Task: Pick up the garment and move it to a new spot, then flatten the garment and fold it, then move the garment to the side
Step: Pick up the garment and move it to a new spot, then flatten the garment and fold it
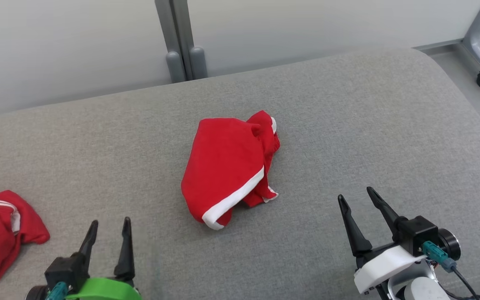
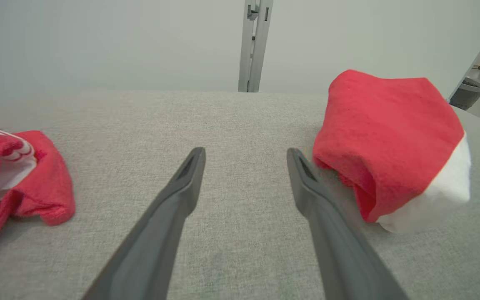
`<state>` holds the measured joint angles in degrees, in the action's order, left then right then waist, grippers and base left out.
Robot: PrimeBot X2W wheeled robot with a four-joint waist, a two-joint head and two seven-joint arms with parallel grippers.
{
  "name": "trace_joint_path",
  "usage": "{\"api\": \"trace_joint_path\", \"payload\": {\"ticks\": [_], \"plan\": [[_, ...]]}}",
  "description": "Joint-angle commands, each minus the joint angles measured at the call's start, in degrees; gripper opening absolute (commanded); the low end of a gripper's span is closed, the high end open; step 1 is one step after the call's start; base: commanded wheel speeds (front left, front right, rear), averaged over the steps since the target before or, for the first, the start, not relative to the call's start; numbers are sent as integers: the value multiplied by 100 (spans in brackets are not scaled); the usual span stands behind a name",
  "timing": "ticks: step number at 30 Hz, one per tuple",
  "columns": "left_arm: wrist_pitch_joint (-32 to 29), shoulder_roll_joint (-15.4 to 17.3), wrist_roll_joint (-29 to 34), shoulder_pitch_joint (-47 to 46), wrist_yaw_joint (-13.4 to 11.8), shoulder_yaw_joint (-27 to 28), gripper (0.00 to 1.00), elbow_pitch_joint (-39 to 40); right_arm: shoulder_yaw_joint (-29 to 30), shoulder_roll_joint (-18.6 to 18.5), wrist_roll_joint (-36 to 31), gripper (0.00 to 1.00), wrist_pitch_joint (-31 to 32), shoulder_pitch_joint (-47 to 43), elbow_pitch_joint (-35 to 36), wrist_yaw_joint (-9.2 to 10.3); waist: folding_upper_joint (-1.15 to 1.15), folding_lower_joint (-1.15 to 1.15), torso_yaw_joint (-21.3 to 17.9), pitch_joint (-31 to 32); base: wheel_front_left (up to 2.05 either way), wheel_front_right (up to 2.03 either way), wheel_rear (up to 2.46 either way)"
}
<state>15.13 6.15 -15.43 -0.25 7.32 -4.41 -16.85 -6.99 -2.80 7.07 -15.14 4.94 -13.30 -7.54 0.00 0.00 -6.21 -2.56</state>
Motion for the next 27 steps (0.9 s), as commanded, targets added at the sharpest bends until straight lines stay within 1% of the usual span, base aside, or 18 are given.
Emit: {"api": "trace_joint_path", "payload": {"ticks": [1, 3, 8, 15, 18, 24, 27], "plan": [[3, -44, -20, 115, 26, 134, 100, 63, 1, -18, -30, 100, -2, -125, -35, 10, 0, 0, 153, 122, 0, 0, 0], [3, -131, -13, 271, 26, 178, 100, 91, 14, -19, -30, 100, -2, -172, -58, 10, 0, 0, 213, 130, 0, 0, 0], [3, -216, 11, 435, 26, 184, 100, 157, -20, -19, -61, 100, -2, -197, -133, 10, 0, 0, 321, 93, 0, 0, 0], [3, -242, 23, 204, 26, 112, 100, 179, -105, -18, -177, 100, -2, -18, -325, 10, 0, 0, 511, -92, 0, 0, 0], [3, -196, -34, 62, 26, -5, 100, 186, -187, -19, -253, 100, -2, 183, -680, 10, 0, 0, 659, -278, 0, 0, 0], [3, -91, -187, -250, 26, -273, 100, 189, -408, -17, -398, 100, -3, 959, -1392, 10, 0, 0, 1045, -722, 0, 0, 0], [3, -54, -278, -368, 26, -365, 100, 179, -524, -19, -377, 100, -2, 1271, -1549, 10, 0, 0, 1228, -861, 0, 0, 0]]}}
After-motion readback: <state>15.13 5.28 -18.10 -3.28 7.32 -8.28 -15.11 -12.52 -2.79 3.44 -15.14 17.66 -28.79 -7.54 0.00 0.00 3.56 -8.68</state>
